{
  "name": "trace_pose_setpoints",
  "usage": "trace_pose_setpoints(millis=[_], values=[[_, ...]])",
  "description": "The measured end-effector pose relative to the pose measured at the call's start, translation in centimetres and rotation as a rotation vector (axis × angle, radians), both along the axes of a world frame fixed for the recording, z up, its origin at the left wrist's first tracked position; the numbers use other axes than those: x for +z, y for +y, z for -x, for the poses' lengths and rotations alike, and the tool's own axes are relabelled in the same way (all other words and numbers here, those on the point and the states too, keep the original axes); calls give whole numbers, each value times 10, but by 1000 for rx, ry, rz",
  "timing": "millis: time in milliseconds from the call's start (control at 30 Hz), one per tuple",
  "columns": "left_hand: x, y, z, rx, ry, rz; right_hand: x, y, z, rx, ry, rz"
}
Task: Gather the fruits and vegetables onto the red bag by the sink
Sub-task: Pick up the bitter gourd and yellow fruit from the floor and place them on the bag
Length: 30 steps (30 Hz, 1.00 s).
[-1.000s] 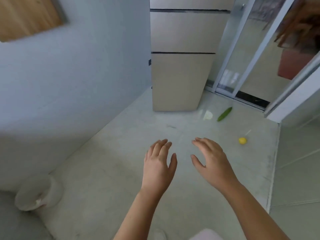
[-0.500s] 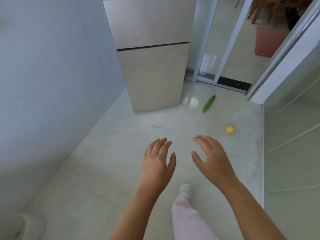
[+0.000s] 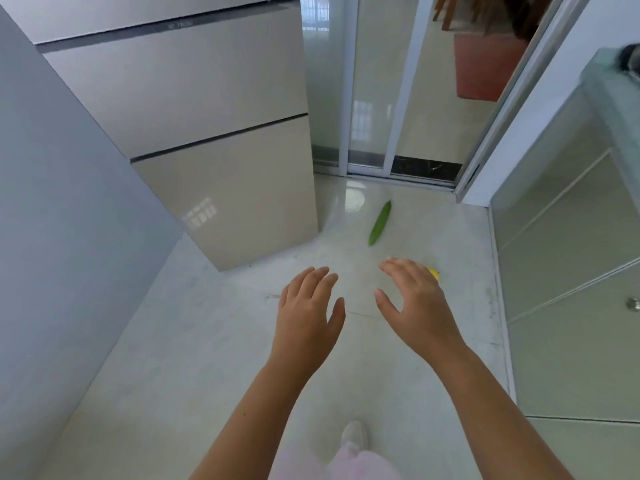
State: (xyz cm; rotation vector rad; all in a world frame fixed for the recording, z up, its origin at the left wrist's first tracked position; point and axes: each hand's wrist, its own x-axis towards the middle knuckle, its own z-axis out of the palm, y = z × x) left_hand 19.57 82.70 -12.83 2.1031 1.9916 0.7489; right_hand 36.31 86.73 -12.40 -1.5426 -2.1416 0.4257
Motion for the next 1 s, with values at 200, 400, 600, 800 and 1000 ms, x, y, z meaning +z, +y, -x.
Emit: trace_pose_setpoints(millis=[200,400,600,800,1000], values=[[-13,88,10,-58,-22,29,-12,76,9,-59,-9,11],[-21,208,31,-183,-44,37,-15,175,24,-166,-45,11],[-11,330,34,-313,1,28,3,273,29,-295,-26,-18],[-20,417,-11,-432,18,29,0,331,-13,-415,-12,-48],[-54,494,-83,-475,19,79,-35,399,-90,-524,44,-10]])
